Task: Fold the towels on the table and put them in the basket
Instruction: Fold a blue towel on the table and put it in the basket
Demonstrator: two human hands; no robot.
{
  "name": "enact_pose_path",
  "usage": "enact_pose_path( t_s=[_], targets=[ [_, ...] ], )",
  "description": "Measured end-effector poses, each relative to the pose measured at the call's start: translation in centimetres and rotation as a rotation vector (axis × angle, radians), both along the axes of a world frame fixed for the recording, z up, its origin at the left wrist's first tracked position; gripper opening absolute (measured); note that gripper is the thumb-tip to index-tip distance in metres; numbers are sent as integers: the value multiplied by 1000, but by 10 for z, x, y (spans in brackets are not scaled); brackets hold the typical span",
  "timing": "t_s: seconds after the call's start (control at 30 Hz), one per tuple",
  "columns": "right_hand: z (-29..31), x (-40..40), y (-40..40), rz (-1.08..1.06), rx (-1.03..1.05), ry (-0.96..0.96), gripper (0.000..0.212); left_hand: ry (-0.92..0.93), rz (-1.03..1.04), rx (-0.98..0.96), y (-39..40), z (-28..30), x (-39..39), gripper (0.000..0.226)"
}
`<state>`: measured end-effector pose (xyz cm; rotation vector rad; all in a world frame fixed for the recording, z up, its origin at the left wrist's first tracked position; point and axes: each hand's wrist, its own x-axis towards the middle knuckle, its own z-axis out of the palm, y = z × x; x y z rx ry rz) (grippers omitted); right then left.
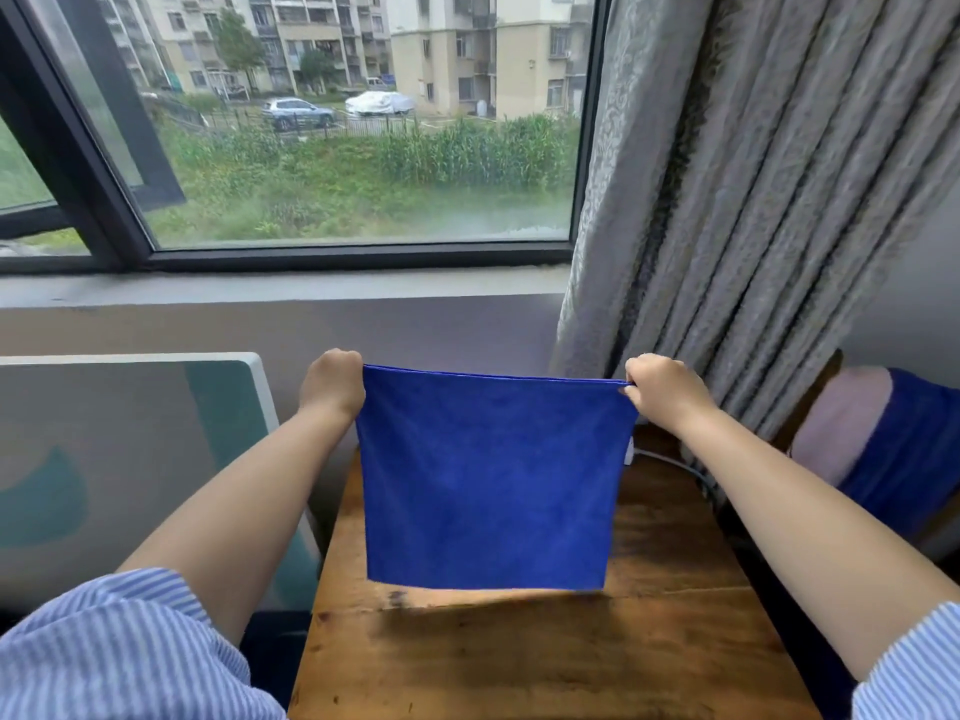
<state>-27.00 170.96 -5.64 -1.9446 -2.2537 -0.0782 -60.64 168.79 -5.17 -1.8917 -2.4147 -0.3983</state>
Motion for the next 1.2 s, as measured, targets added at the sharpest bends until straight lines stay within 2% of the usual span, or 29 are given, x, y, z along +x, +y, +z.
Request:
enact_pose_path(
  t_s=[0.13,0.23,0.33,0.43,0.5,0.57,0.63,0.77,0.87,0.97,1.07,1.2],
  targets=[
    [1,-7,23,-14,240,85,16,-73,42,143,18,8,0,27],
    [-2,-9,27,37,416,131,4,-127,40,233,18,2,-2,28],
    [-18,-1,18,167,455,90,16,-111,-4,246,0,-15,-5,30],
    [-55,18,-6,335,493,33,8,-53,-83,156,-33,-51,-13,31],
    [-92,30,-29,422,486,-35,14,-27,-169,62,-59,-85,-19,31],
    [-128,38,-57,497,430,-123,14,34,-240,-107,-84,-118,-20,33],
    [-165,44,-88,553,354,-176,2,73,-279,-268,-111,-147,-19,35],
    [-224,48,-149,507,12,-188,41,221,-350,-553,-159,-194,-10,41],
    [-247,46,-188,487,-175,-224,50,303,-432,-685,-187,-218,-4,42],
    [-263,48,-216,523,-179,-198,42,356,-498,-759,-210,-233,-2,38],
    [-281,52,-239,583,-71,-152,16,365,-533,-812,-229,-247,-3,36],
    [-309,56,-258,565,-48,-121,20,345,-510,-845,-246,-268,-3,35]
  ],
)
